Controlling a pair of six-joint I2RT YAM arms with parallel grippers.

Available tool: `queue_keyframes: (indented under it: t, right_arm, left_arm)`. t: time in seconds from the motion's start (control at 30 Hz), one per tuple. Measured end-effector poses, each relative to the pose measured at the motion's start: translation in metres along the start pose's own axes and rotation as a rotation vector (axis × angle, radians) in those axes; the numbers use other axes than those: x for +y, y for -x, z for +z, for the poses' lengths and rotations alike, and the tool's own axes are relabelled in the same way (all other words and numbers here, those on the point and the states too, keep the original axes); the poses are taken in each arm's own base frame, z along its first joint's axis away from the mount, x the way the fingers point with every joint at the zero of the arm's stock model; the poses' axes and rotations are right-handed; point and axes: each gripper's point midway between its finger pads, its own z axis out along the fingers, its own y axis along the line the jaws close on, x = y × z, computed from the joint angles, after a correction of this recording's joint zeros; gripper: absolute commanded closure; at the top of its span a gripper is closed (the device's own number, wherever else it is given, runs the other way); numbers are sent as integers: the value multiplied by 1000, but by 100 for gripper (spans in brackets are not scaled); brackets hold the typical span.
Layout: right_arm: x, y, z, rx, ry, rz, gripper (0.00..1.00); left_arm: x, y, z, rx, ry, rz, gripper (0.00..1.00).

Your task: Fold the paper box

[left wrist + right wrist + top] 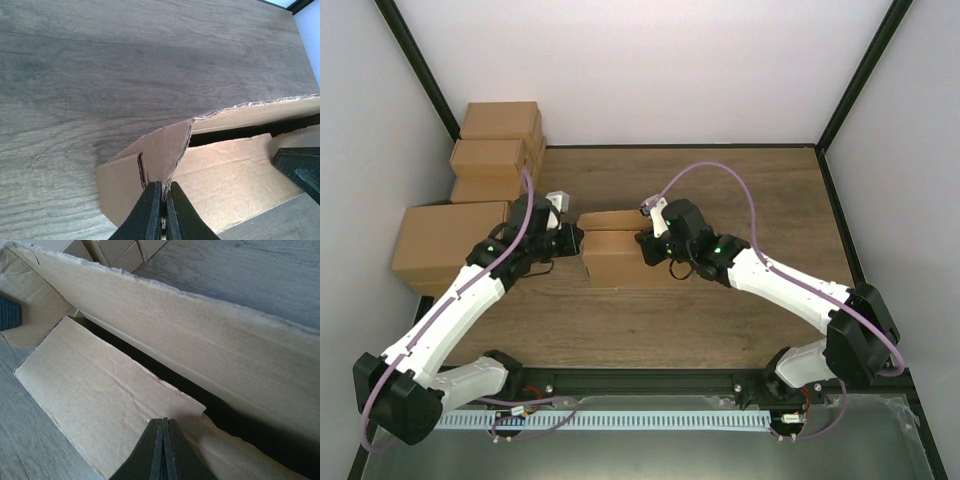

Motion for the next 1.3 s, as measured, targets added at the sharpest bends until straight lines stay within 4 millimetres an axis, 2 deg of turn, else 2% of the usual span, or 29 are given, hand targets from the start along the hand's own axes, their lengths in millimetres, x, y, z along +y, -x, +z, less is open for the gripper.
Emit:
queue_keyframes:
  t: [0.17,0.57,0.7,0.77,0.87,0.93,1.07,1.2,1.3]
  right_arm:
    - [1,0,0,0,0,3,99]
    - [3,-1,-3,2,-3,8,89]
    - [2,1,-18,8,-16,0,84]
    - [4,11,-33,-23,-23,-6,80]
    - [2,30,-58,-78,-57,-25,62]
    - [-5,42,-77,-122,-103,-39,48]
    - [-38,50,-103,-161,-234,-15,39]
    - [-79,43,-113,-128,-354,23,33]
    - [-91,35,-113,-88,-389,28,32]
  left_arm:
    - [-1,-4,0,-18,35,15,96]
    - [0,-7,5,-67,73,39,96]
    - [1,-6,6,-74,82,46,96]
    - [1,-6,6,-75,85,50,96]
    - [1,-6,6,-75,86,54,96]
    - [1,-6,5,-75,88,58,96]
    - [2,-6,5,-72,93,72,96]
    - [5,-9,5,-58,108,85,96]
    - [8,-13,7,-39,124,98,96]
